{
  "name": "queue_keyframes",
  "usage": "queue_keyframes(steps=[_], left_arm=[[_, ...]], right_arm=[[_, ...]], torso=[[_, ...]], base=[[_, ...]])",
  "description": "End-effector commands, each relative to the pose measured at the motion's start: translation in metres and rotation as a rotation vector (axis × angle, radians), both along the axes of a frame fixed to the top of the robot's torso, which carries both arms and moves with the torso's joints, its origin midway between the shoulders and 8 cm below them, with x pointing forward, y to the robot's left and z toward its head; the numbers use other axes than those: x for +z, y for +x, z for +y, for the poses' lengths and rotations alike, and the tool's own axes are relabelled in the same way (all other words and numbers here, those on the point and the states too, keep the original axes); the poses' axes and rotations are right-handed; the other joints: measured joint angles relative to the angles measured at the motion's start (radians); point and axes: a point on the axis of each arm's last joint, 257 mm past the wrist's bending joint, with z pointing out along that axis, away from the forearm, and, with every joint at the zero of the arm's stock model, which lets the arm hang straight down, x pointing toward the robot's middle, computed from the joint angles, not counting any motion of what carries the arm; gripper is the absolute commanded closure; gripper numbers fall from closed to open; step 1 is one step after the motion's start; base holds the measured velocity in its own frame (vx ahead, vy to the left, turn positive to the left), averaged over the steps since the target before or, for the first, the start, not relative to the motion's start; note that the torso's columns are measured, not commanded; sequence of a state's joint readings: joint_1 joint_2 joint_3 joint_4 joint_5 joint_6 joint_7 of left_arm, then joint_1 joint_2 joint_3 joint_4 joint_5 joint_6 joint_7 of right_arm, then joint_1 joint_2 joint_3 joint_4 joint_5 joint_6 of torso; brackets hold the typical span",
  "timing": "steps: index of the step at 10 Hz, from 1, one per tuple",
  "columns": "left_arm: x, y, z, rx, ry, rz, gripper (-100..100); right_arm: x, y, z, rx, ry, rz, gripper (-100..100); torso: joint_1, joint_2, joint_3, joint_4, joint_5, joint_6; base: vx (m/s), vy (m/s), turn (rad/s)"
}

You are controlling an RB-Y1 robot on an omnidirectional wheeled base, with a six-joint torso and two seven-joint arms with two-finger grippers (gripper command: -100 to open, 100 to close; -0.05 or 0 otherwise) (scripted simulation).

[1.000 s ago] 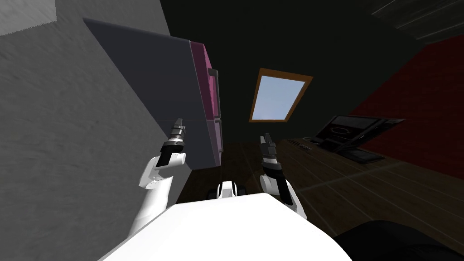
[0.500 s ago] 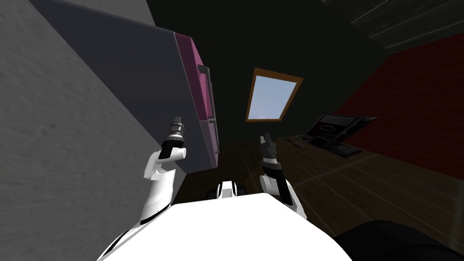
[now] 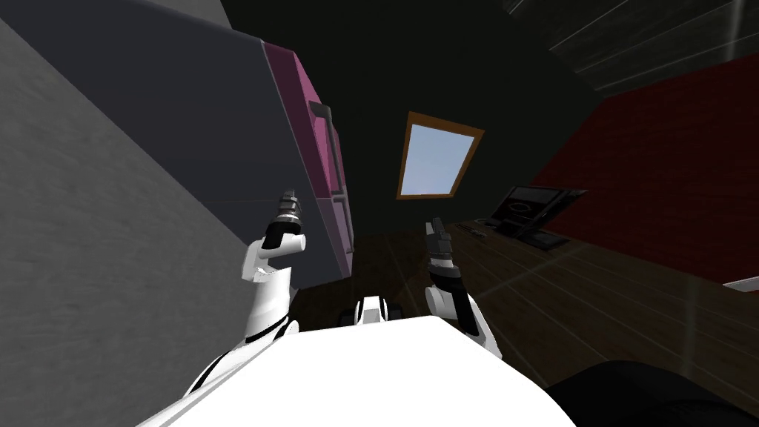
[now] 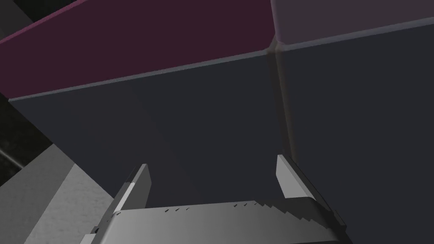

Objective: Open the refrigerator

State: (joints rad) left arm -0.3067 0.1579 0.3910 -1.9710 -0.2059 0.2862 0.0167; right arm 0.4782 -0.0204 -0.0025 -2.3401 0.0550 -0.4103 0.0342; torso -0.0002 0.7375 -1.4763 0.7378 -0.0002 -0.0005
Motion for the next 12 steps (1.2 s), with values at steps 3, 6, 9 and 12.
queue_keyframes(steps=[3, 6, 9, 12], left_arm=[[-0.004, 0.019, 0.014, 0.027, -0.096, 0.053, -100], [-0.004, 0.034, 0.021, 0.04, -0.174, 0.092, -100], [-0.005, 0.045, 0.025, 0.046, -0.238, 0.126, -100], [-0.009, 0.053, 0.023, 0.04, -0.29, 0.151, -100]], right_arm=[[0.0, 0.0, 0.0, 0.0, 0.0, 0.0, 0], [0.0, 0.0, 0.0, 0.0, 0.0, 0.0, 0], [0.0, 0.0, 0.0, 0.0, 0.0, 0.0, 0], [0.0, 0.0, 0.0, 0.0, 0.0, 0.0, 0]], torso=[[-0.001, 0.0, 0.0, 0.0, 0.0, 0.001], [0.0, 0.001, 0.0, 0.0, 0.0, 0.001], [0.0, -0.008, -0.006, -0.001, -0.002, 0.006], [0.003, -0.017, -0.012, -0.002, -0.002, 0.007]], base=[[0.04, -0.059, -0.111], [0.035, -0.046, -0.116], [0.018, -0.057, -0.083], [0.018, -0.039, -0.062]])
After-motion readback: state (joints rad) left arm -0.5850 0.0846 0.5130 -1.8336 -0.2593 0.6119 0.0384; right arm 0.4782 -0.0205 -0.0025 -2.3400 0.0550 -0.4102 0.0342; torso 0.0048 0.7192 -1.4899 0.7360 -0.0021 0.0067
